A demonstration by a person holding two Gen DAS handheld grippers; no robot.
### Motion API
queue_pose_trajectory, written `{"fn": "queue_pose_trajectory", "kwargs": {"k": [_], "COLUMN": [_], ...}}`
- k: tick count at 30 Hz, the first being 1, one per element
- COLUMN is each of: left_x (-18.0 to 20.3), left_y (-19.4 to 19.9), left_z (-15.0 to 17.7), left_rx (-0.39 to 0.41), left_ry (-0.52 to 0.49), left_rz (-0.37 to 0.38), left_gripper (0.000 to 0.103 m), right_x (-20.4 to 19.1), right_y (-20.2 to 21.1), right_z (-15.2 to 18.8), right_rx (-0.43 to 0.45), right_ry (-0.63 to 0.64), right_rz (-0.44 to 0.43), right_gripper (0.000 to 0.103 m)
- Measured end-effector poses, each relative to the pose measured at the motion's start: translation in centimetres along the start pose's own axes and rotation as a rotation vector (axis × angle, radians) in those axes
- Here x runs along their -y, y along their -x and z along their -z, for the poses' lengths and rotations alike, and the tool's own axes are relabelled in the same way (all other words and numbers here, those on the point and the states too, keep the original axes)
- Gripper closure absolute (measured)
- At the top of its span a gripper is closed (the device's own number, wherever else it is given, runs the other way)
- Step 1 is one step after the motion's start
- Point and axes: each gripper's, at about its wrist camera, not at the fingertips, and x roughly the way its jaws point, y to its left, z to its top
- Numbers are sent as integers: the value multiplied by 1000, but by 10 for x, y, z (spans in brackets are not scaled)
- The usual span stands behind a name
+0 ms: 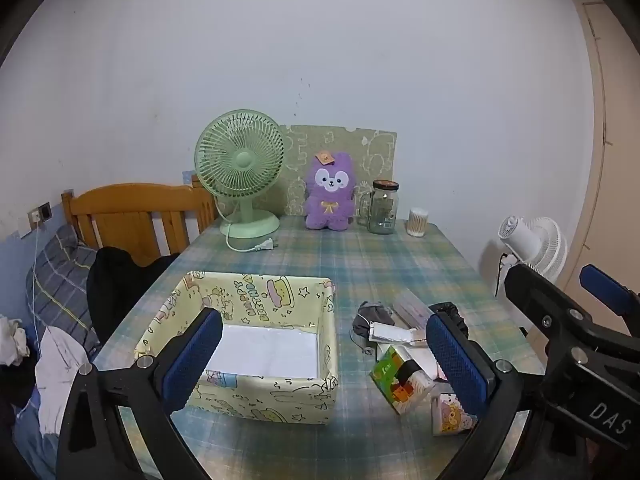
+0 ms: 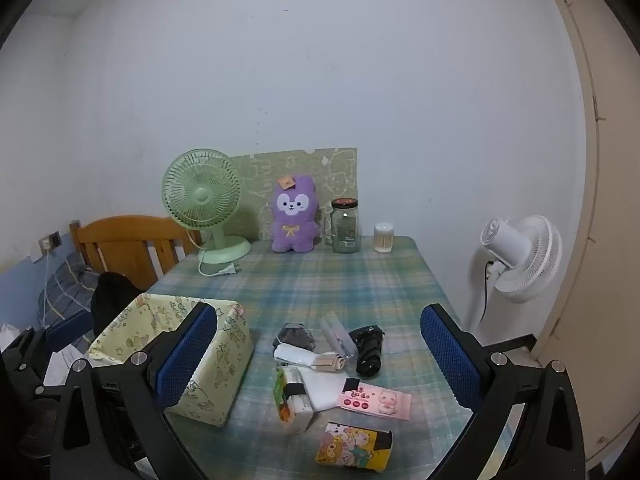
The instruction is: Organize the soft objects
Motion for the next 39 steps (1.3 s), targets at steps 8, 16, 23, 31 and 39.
{"fn": "queue_pose_trajectory", "kwargs": {"k": [8,16,23,31,39], "left_x": [9,9,8,10,11], "left_y": [-5,-5,-4,-5,-6], "left_z": [1,-2,-3,-1,-1], "left_rx": [-21,-9,-4,-2,0], "left_ry": [-41,-48,-51,-54,-55], "left_rz": [-19,-17,-20,-23,-21], "left_gripper": [0,0,1,1,1], "right_x": [2,4,6,6,6], "right_y": [-3,-4,-5,-5,-6], "right_z": [2,4,4,5,4], "right_rx": [2,3,5,7,7], "right_ry": [-18,-32,-36,-37,-37], "right_rz": [2,-1,3,5,5], "right_gripper": [0,0,0,0,0]}}
